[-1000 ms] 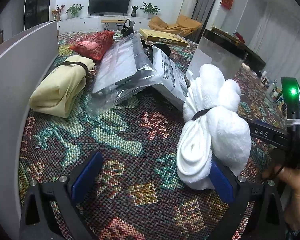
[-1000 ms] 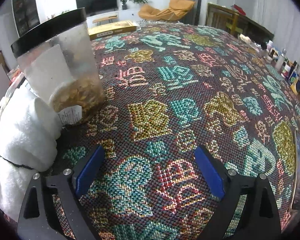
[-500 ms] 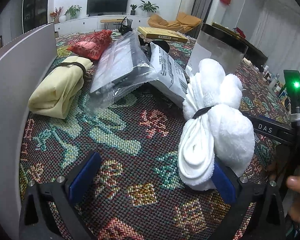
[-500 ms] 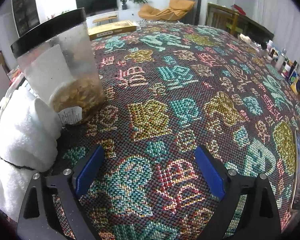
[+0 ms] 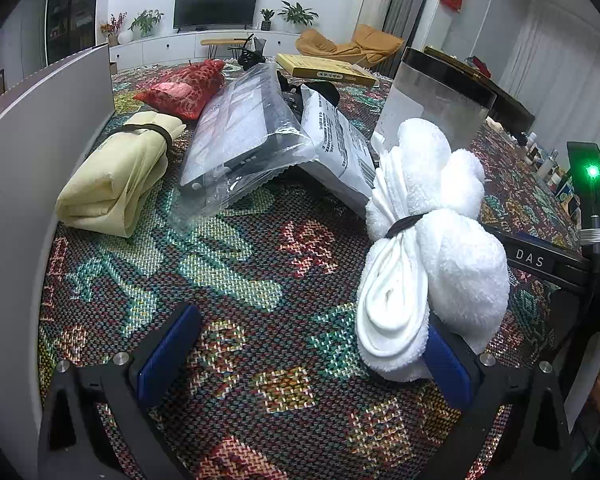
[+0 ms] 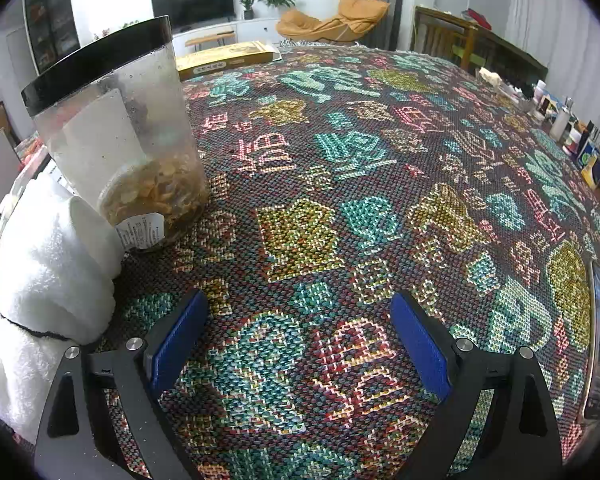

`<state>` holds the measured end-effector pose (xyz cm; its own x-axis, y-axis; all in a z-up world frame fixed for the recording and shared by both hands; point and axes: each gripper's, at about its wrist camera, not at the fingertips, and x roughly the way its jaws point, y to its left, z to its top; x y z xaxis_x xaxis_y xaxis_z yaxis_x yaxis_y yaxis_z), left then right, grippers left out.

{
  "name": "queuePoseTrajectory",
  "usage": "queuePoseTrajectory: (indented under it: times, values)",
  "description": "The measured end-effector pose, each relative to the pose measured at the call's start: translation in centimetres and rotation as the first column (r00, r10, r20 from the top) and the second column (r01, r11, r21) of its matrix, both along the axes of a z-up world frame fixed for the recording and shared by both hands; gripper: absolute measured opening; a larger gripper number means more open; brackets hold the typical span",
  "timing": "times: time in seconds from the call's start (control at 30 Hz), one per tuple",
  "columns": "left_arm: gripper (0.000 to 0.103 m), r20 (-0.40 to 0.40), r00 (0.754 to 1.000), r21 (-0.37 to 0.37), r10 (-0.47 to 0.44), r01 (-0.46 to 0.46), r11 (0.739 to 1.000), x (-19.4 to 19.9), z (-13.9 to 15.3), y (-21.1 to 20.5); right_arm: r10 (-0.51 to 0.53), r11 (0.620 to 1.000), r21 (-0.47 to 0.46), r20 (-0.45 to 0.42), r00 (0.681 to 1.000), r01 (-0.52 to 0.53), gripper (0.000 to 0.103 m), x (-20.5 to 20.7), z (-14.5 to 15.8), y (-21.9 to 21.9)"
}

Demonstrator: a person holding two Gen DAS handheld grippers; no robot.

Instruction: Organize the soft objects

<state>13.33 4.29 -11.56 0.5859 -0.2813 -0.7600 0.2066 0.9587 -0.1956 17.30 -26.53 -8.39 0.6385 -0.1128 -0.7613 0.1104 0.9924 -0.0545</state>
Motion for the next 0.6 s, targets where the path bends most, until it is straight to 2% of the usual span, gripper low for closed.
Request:
queuePoseTrajectory:
  times: [0.6]
  values:
    - [0.103, -0.001, 1.000, 0.006, 0.001, -0.001, 1.000, 0.00, -0.01, 0.00, -0.001, 1.000, -0.001, 0.000, 1.000, 0.001, 0.094, 0.01, 0.01, 0.02]
